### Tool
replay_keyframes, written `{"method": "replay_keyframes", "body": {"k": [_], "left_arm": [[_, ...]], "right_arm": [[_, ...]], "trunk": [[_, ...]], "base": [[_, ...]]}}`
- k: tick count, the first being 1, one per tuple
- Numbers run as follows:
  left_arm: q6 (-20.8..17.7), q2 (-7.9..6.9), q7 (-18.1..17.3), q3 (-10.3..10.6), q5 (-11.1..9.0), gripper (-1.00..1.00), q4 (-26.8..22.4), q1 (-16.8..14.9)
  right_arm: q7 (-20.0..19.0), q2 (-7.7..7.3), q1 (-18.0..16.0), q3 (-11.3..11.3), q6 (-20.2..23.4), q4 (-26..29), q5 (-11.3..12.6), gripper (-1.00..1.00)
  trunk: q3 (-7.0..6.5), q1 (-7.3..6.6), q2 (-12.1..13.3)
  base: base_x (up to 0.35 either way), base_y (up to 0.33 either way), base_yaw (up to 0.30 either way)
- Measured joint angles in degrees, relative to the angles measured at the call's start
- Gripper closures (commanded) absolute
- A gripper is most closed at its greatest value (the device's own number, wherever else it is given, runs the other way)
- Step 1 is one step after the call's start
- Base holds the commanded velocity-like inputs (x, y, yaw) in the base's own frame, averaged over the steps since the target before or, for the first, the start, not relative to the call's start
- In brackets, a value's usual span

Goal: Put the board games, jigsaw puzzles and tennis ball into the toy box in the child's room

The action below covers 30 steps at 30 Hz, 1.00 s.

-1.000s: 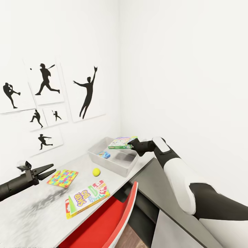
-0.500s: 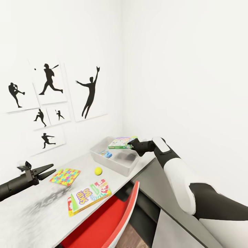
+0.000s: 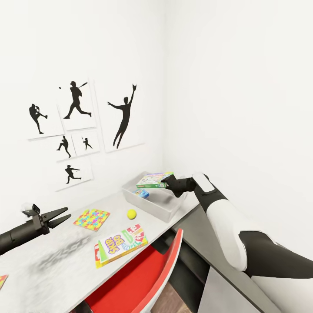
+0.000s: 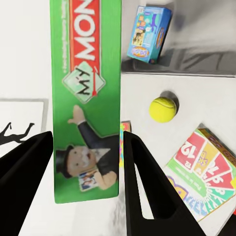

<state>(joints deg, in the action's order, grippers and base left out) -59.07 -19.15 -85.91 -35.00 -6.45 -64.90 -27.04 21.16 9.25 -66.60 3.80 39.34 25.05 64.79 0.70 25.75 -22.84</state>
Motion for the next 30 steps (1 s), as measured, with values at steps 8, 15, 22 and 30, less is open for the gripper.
{"method": "replay_keyframes", "body": {"k": [8,15,22,30], "left_arm": [[0.0,0.0,0.0,0.0,0.0,-1.0,0.0,0.0],[0.0,0.0,0.0,0.0,0.0,-1.0,0.0,0.0],[0.0,0.0,0.0,0.0,0.0,-1.0,0.0,0.0],[0.0,0.0,0.0,0.0,0.1,-1.0,0.0,0.0]], "right_arm": [[0.0,0.0,0.0,0.0,0.0,0.0,0.0,1.0],[0.0,-0.03,0.0,0.1,0.0,0.0,0.0,1.0],[0.0,-0.02,0.0,0.1,0.0,0.1,0.0,1.0],[0.0,-0.01,0.0,0.1,-0.1,0.1,0.0,1.0]], "trunk": [[-0.12,0.0,0.0],[-0.14,0.0,0.0],[-0.14,0.0,0.0],[-0.14,0.0,0.0]], "base": [[0.0,0.0,0.145],[0.0,0.0,0.015],[0.0,0.0,0.0],[0.0,0.0,0.0]]}}
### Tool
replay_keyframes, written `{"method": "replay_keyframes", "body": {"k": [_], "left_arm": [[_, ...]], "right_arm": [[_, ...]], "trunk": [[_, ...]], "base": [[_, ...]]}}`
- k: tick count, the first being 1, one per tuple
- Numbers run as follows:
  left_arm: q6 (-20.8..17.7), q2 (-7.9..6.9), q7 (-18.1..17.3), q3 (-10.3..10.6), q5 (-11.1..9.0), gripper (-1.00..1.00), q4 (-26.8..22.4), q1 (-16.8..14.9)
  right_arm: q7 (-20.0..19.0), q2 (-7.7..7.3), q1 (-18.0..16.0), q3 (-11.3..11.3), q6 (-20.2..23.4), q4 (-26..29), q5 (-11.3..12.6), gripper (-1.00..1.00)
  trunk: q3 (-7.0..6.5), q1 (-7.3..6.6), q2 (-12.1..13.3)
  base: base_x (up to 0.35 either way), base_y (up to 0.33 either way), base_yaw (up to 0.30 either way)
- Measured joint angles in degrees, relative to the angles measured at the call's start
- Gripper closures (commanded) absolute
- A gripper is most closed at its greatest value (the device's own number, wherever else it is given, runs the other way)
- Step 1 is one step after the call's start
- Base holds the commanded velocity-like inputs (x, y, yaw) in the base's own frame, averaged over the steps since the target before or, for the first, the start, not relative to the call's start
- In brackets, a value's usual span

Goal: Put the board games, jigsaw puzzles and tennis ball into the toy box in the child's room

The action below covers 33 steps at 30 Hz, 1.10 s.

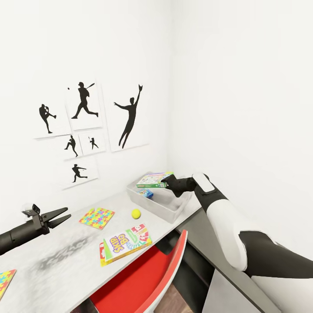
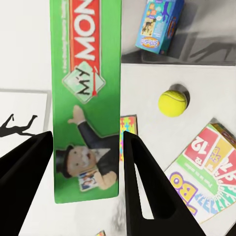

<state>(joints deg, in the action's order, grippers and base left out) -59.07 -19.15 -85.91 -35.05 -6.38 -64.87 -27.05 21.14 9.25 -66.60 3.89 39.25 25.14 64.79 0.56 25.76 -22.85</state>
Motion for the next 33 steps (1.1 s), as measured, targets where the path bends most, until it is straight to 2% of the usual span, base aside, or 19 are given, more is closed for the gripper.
{"method": "replay_keyframes", "body": {"k": [11,33], "left_arm": [[0.0,0.0,0.0,0.0,0.0,-1.0,0.0,0.0],[0.5,0.0,-0.1,0.1,0.0,-1.0,0.0,0.0]], "right_arm": [[0.0,0.01,0.0,0.0,0.0,0.0,-0.1,1.0],[0.0,0.01,0.0,-0.1,0.0,0.0,0.0,1.0]], "trunk": [[0.0,0.0,0.0],[0.0,0.0,0.0]], "base": [[0.054,-0.09,0.0],[0.085,-0.005,0.0]]}}
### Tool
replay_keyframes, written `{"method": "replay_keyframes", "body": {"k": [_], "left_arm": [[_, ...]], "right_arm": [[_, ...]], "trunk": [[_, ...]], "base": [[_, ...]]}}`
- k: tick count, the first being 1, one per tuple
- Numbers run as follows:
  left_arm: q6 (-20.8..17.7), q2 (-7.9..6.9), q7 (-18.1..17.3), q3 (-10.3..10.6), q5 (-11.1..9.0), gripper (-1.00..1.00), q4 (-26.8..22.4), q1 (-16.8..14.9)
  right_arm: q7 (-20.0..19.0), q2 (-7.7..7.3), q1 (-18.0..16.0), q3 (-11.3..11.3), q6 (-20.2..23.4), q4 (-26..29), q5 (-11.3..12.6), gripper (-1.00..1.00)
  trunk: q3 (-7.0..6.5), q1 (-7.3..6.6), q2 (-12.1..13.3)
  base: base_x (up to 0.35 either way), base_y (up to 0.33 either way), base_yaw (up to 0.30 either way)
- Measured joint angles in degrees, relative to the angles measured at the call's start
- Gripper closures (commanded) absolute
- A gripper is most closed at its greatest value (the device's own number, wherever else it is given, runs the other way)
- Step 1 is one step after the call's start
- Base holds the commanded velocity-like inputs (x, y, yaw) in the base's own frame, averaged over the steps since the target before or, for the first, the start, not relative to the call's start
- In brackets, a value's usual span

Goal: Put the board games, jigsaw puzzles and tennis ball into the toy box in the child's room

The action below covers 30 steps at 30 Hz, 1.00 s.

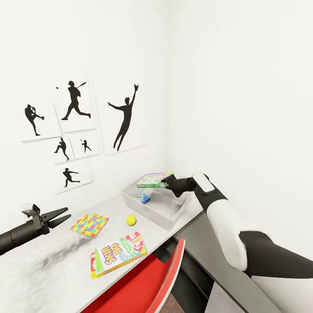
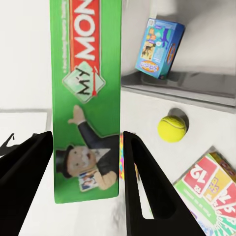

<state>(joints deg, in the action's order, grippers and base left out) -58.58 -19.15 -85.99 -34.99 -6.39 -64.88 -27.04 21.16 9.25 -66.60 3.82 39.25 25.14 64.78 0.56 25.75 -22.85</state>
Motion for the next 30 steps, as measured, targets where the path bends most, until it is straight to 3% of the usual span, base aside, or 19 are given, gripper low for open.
{"method": "replay_keyframes", "body": {"k": [30], "left_arm": [[0.0,0.0,-0.2,-0.1,-0.1,-1.0,0.0,0.0]], "right_arm": [[0.1,-0.13,0.0,-0.1,0.0,0.0,-0.2,1.0]], "trunk": [[0.0,0.0,0.0]], "base": [[0.008,-0.007,0.002]]}}
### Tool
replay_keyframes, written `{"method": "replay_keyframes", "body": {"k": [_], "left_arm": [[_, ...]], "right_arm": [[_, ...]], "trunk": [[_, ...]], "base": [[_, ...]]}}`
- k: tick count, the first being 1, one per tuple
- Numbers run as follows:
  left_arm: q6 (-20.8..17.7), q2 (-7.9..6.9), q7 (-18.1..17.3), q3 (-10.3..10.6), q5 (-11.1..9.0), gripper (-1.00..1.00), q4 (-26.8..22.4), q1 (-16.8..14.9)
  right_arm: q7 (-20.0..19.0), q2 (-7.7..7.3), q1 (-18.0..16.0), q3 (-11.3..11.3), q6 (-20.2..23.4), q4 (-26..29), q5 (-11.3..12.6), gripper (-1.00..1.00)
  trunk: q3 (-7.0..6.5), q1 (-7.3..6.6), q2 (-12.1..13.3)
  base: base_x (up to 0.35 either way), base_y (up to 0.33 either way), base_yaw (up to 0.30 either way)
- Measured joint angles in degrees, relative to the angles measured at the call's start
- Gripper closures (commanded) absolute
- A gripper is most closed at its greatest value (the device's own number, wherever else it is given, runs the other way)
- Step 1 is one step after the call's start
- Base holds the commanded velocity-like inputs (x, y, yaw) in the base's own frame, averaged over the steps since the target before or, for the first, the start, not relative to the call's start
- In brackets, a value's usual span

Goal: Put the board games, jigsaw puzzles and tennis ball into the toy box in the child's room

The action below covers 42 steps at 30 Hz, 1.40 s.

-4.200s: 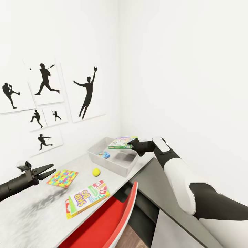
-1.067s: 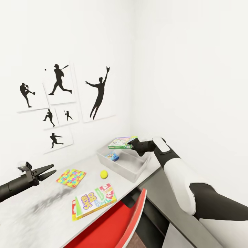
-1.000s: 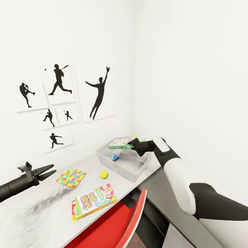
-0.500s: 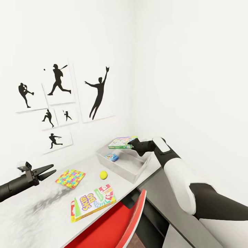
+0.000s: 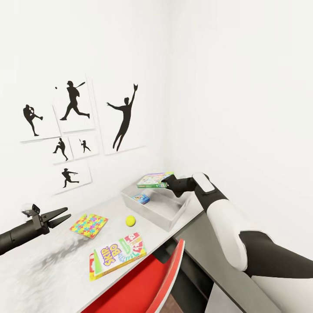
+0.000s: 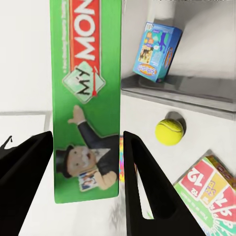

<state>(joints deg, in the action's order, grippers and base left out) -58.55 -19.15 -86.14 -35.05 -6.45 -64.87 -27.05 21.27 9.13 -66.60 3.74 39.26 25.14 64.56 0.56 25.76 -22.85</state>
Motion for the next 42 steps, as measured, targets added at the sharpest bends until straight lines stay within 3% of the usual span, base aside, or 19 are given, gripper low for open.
{"method": "replay_keyframes", "body": {"k": [19,29,35,42], "left_arm": [[0.1,-0.02,-0.2,-0.1,0.0,-1.0,0.0,0.0],[0.1,0.0,-0.3,-0.1,0.0,-1.0,0.0,0.0],[0.1,-0.01,-0.3,-0.1,0.0,-1.0,0.0,0.0],[0.1,-0.04,-0.3,-0.1,0.0,-1.0,0.0,0.0]], "right_arm": [[0.5,-0.5,-0.1,-0.1,-2.2,-0.3,-0.4,1.0],[0.1,-2.4,-0.1,-0.3,-2.4,-1.9,-0.6,1.0],[-2.0,-2.62,-0.1,-0.2,-2.5,-3.1,-8.1,1.0],[-15.5,-2.67,-0.1,-0.2,-5.9,-8.5,-16.0,1.0]], "trunk": [[0.0,0.0,0.0],[0.0,0.0,0.0],[0.0,0.0,0.0],[0.0,0.0,0.0]], "base": [[0.0,0.0,0.0],[0.0,0.0,0.0],[0.0,0.0,0.0],[0.0,0.0,0.0]]}}
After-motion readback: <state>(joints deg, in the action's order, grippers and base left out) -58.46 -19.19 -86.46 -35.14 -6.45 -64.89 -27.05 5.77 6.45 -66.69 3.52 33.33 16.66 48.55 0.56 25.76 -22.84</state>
